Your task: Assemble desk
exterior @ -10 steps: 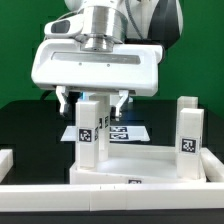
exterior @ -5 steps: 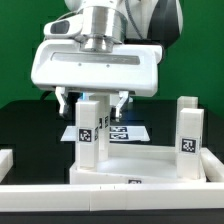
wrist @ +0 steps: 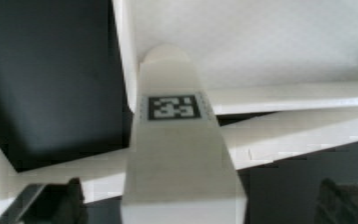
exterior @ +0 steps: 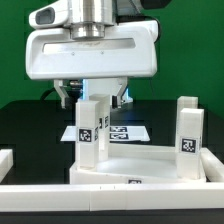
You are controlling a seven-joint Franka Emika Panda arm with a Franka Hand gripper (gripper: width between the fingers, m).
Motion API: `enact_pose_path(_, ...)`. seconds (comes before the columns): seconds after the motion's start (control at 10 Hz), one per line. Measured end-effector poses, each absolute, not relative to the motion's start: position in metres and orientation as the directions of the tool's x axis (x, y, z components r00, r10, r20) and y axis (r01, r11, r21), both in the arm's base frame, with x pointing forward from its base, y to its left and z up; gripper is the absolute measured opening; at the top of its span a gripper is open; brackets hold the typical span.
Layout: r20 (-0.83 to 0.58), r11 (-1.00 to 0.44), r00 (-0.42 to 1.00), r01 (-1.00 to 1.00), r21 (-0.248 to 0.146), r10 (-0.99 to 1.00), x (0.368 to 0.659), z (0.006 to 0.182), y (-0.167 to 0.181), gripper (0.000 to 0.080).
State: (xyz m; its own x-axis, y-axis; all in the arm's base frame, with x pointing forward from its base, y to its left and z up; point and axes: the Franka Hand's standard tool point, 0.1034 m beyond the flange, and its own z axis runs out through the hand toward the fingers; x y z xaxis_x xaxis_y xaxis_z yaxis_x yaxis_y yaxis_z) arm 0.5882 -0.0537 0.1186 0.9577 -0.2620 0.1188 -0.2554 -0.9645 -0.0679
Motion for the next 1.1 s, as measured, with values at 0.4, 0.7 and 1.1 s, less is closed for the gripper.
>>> enact_pose_path(0.4, 0.075, -0.957, 0.954, -0.285, -0.055, -0.289, 0.602, 0.108, -0.068, 0.0649)
enact_pose_path(0.7, 0.071, -0.934, 0.932, -0.352, -0.06, -0.356, 0.602, 0.107, -0.067, 0.0341)
enact_pose_path(1.1, 0.052, -0.795, 0.794, -0.602, -0.079, -0.606, 0.602, 0.107, -0.067, 0.0287)
